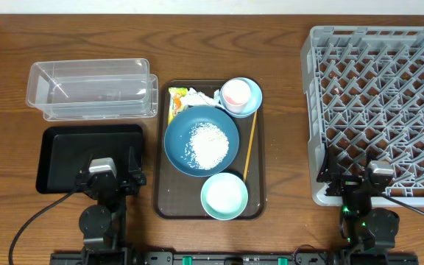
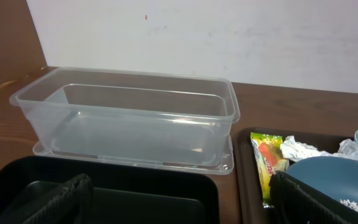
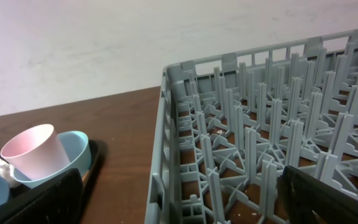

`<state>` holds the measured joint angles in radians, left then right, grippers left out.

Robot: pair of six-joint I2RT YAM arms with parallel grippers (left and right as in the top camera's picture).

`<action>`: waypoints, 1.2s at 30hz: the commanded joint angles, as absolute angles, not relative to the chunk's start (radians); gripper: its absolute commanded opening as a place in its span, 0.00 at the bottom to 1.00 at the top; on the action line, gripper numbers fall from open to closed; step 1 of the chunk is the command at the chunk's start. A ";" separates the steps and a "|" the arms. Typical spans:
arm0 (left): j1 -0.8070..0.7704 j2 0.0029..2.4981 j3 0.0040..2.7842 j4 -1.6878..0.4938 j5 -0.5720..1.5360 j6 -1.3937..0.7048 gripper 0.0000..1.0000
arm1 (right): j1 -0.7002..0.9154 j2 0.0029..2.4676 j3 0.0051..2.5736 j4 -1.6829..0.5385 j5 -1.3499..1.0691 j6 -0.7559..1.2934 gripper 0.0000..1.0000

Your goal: Sort waste into correct bins and load items into the dishwasher rack

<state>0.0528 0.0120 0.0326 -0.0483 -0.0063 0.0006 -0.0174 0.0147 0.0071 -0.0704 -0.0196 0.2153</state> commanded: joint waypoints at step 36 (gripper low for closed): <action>0.040 0.012 0.025 0.229 1.050 -0.843 0.93 | -0.017 0.006 0.005 -0.075 -0.023 0.201 0.99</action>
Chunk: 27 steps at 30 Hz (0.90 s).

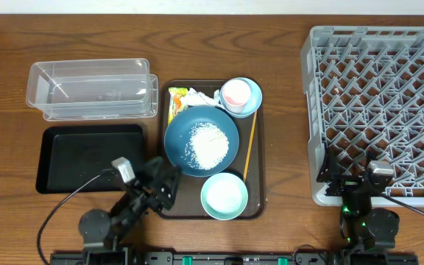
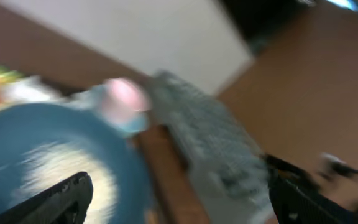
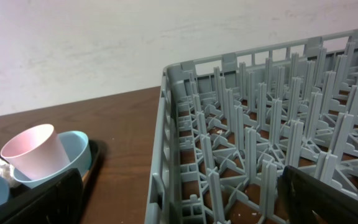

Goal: Sort waste into correct bins and load items into the dishwasher rack
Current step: 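Move the left gripper over the blue bowl and grasp its rim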

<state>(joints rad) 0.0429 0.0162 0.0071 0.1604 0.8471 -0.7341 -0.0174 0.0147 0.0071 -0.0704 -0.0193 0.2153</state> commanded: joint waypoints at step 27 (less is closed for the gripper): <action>-0.012 0.932 1.116 -0.898 0.796 -0.243 0.93 | -0.017 0.006 0.005 -0.075 -0.023 0.201 0.99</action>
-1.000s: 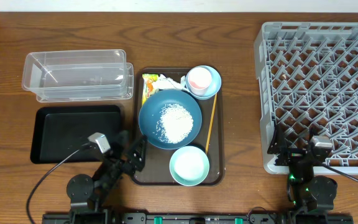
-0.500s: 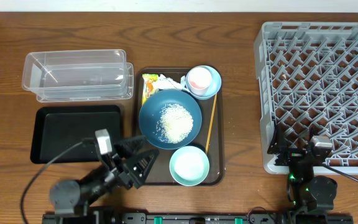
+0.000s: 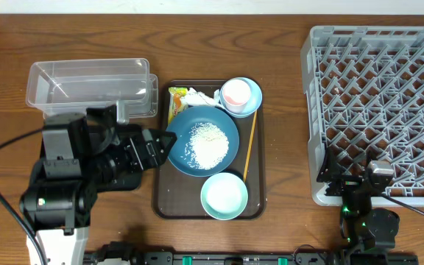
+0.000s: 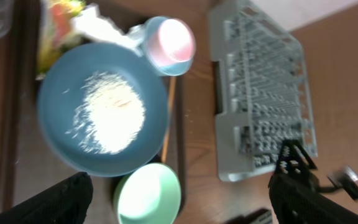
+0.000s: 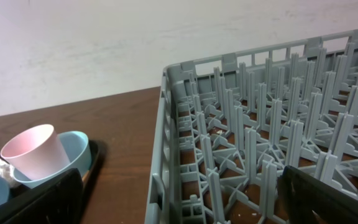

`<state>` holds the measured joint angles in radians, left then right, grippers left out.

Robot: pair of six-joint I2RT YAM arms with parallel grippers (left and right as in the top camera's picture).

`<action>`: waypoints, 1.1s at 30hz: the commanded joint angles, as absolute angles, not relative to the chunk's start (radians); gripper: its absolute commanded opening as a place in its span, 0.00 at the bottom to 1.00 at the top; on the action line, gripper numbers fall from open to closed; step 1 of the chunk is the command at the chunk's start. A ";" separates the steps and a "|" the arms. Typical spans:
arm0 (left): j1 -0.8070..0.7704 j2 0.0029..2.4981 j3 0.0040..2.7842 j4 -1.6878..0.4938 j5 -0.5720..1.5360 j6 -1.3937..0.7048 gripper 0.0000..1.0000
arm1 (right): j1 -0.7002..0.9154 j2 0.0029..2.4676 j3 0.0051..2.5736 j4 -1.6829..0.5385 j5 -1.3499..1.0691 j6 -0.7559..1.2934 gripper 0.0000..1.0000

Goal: Sort waste into correct bins and load items into the dishwasher rack
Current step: 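Move the left gripper over the blue bowl and grasp its rim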

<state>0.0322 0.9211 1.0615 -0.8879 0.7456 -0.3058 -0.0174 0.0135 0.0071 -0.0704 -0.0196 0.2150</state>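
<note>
A brown tray (image 3: 166, 202) holds a blue plate (image 3: 201, 140) with rice on it, a pale green bowl (image 3: 224, 196), a pink cup (image 3: 235, 93) standing in a light blue bowl (image 3: 254, 105), a yellow wrapper (image 3: 175, 103), crumpled paper (image 3: 201, 96) and a chopstick (image 3: 249, 147). My left gripper (image 3: 157, 143) hangs open at the plate's left edge, holding nothing. From above, its wrist view shows the plate (image 4: 104, 112), the green bowl (image 4: 146, 198) and the cup (image 4: 174, 42). My right gripper (image 3: 359, 180) rests open at the front left corner of the grey dishwasher rack (image 3: 381, 103).
A clear plastic bin (image 3: 90, 88) stands at the back left. In front of it lies a black bin (image 3: 50, 140), largely covered by my left arm. The rack (image 5: 260, 143) fills the right side, with bare wood between it and the tray.
My left arm was low at the tray's front left corner, leaning right. Now it is raised over the black bin and looks down on the tray. The right arm has not moved.
Both arms were parked at the table's front edge, the left facing the clear bin. Then the left arm was turned right toward the tray. Now it stands raised with its open gripper beside the blue plate. No object has moved.
</note>
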 commanded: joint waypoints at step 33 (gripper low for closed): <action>-0.778 1.645 1.344 -0.923 0.124 -0.360 0.72 | -0.017 0.006 0.005 -0.075 -0.023 0.201 0.99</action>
